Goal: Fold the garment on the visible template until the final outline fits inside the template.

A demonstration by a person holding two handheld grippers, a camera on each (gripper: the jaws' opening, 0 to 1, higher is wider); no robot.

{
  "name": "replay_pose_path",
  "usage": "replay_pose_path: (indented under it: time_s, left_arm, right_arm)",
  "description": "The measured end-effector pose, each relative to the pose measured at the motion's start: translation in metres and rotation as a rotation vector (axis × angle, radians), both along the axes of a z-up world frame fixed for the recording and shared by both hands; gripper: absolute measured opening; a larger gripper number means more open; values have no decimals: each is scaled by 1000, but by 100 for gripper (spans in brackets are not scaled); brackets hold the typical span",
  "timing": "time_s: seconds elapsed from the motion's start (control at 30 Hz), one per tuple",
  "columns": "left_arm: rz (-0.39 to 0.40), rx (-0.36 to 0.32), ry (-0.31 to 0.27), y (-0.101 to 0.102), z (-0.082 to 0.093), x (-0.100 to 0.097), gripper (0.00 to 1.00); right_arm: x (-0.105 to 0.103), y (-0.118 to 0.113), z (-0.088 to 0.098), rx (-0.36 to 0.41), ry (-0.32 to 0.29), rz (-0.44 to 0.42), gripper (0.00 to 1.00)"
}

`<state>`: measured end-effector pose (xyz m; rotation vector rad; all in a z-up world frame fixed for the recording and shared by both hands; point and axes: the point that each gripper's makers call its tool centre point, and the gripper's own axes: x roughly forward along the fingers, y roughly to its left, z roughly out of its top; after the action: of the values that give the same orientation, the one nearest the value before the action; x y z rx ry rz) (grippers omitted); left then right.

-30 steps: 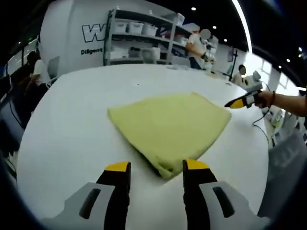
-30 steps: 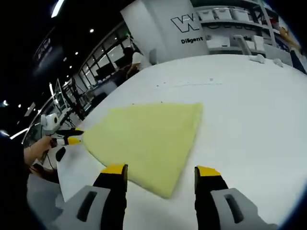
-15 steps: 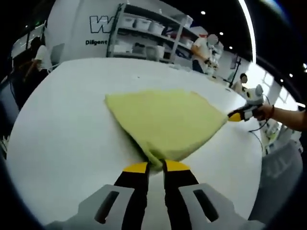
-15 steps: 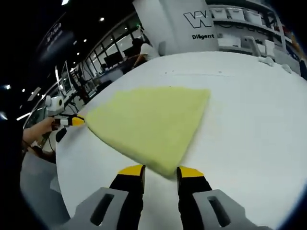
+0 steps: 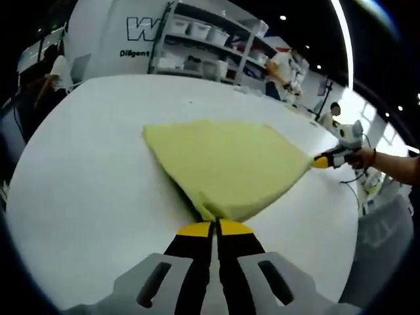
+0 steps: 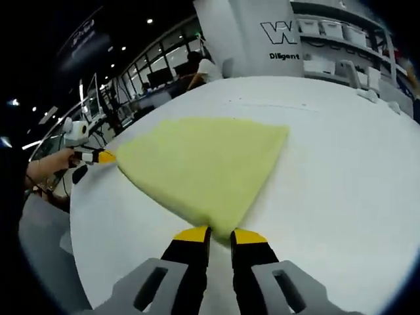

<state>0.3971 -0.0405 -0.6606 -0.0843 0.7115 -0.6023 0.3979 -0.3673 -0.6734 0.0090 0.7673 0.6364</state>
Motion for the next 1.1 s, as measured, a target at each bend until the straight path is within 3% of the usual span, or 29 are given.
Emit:
replay_pose_path:
  time_s: [0.13,0.43,0.67,0.83,0.97,1.1]
  left_arm:
    - [-6,-10,1,0,2,0,0]
    - [-94,-3,-13,2,7,-6,0]
    - [-212,79,-36,10,10,-9,0]
    - [-340,190,-74,15,15,-9,0]
    - [-428,330,-99,18,11,-7,0]
    - [-436,321,-88,11,6,-10,0]
  right_arm:
    - [0,1,1,-4,-5,15,0]
    - [0,-1,4,-36,-7,59,0]
    - [0,-4,8,-43,1,59,0]
    - [-5,-3,9,-53,13,67,0]
    - [-8,-6,8,-54,22,60,0]
    - [-10,-4,9,-55,19,67,0]
